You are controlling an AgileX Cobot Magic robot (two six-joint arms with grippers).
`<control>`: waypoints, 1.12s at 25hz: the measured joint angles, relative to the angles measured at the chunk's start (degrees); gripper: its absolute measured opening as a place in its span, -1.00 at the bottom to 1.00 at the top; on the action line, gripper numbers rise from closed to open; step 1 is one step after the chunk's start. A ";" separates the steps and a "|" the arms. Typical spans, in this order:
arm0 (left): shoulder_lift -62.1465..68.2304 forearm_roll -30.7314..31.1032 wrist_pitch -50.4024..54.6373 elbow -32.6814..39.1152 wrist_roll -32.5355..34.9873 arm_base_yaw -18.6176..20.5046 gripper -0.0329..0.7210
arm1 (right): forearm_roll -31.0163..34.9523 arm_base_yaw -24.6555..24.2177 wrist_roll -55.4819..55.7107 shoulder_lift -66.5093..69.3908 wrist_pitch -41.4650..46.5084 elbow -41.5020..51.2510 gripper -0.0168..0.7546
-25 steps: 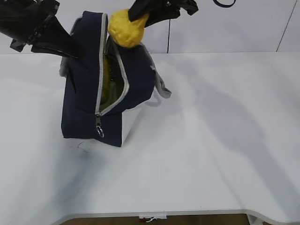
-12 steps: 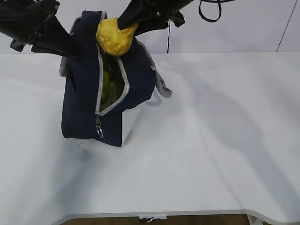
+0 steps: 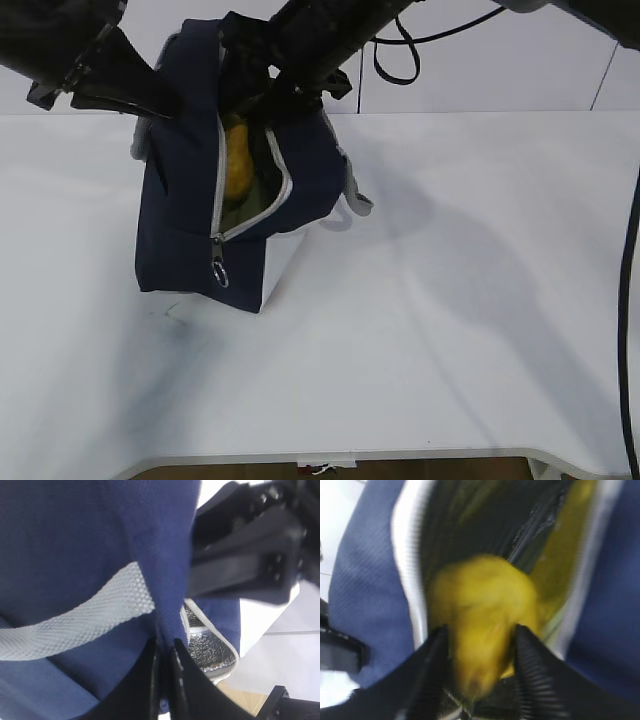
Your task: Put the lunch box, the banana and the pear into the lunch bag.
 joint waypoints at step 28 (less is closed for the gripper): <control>0.00 1.60 -0.21 0.00 0.00 0.00 -0.93 | -21.81 -0.69 8.14 -5.48 1.79 0.00 0.31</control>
